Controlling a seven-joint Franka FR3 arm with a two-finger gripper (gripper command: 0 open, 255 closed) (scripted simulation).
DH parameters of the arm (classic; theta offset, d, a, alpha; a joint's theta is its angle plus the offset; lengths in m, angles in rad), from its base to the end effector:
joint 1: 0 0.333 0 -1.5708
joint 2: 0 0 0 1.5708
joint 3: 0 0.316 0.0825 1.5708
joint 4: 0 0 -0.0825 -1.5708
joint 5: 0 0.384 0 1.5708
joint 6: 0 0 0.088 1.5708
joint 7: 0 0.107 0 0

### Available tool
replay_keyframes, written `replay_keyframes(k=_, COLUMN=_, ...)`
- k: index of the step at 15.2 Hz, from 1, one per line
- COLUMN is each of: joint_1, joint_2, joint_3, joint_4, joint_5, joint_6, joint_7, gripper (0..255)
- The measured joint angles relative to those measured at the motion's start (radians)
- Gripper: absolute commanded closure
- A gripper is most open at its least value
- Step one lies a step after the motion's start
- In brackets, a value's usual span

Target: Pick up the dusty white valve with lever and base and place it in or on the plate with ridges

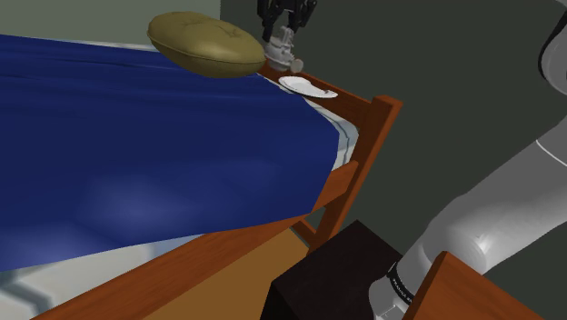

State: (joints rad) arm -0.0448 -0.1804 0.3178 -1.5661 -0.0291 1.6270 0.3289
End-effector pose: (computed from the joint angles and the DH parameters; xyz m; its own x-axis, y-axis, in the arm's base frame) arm 0.4783 0.1510 0.7227 0.9681 -0.0535 0.2449 -0.0566 -0.9984 0.0058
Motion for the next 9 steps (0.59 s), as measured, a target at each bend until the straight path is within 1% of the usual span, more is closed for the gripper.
replay_keyframes(k=5, joint_1=-0.045, joint_2=0.003, joint_3=-0.077, joint_4=-0.002, joint_5=0.015, joint_6=0.009, joint_7=-0.122, gripper=255)
replay_keyframes(k=9, joint_1=-0.081, joint_2=0.021, joint_3=-0.133, joint_4=0.023, joint_5=0.024, joint_6=0.004, joint_7=-0.213, gripper=255)
